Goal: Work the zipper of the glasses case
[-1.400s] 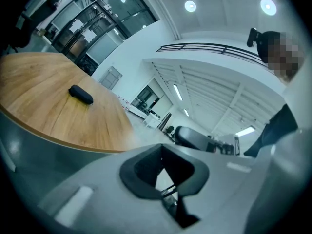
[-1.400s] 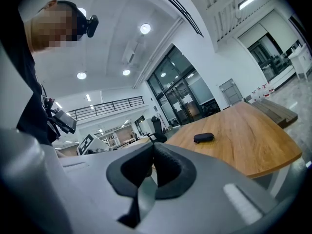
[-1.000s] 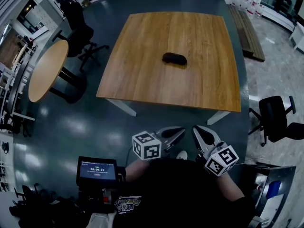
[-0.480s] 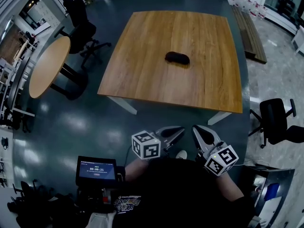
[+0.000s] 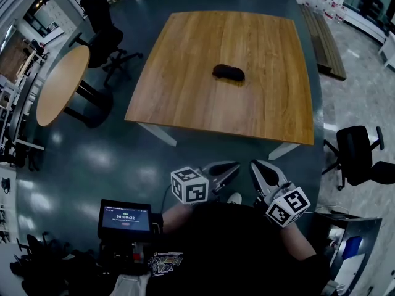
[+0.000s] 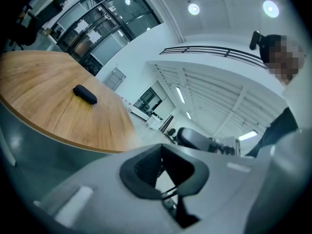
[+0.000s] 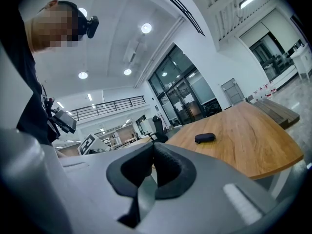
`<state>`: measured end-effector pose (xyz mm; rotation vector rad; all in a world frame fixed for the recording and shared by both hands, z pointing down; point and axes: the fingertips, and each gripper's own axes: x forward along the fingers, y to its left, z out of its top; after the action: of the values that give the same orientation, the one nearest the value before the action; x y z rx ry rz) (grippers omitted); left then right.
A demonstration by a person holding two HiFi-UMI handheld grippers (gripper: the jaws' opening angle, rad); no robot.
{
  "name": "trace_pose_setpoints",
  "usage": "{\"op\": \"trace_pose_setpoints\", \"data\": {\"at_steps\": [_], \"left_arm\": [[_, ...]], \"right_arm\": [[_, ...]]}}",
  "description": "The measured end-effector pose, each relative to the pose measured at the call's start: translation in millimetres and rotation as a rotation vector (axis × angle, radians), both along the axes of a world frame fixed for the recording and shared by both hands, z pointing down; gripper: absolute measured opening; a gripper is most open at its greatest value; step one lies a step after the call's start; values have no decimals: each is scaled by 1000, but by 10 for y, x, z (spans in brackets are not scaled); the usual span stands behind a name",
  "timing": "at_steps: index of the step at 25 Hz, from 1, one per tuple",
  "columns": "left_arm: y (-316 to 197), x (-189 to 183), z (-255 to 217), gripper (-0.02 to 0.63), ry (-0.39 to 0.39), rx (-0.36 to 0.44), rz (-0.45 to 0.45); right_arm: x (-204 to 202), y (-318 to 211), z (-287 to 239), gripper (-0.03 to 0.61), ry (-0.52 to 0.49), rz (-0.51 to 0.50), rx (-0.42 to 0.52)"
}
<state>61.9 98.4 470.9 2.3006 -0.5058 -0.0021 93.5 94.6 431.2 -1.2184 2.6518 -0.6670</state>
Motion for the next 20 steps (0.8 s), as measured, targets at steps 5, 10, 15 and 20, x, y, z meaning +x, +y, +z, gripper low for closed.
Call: {"op": "trace_pose_setpoints", "data": {"at_steps": [5,10,15,20], "left_arm": [[-30,81,-31,0,7,2,12],[-57,135,-45,0,11,0,8],[-85,176,-69,0,9,-4,8],[-115,201,-110,0,11,-8,11]], "right_arm": [[64,-32,-38,5,8,6,5],[113,-51,-75,6,16,2,12],[157,-82,-93,6,19,5,3],[180,-113,-139,5,21,8,2]]}}
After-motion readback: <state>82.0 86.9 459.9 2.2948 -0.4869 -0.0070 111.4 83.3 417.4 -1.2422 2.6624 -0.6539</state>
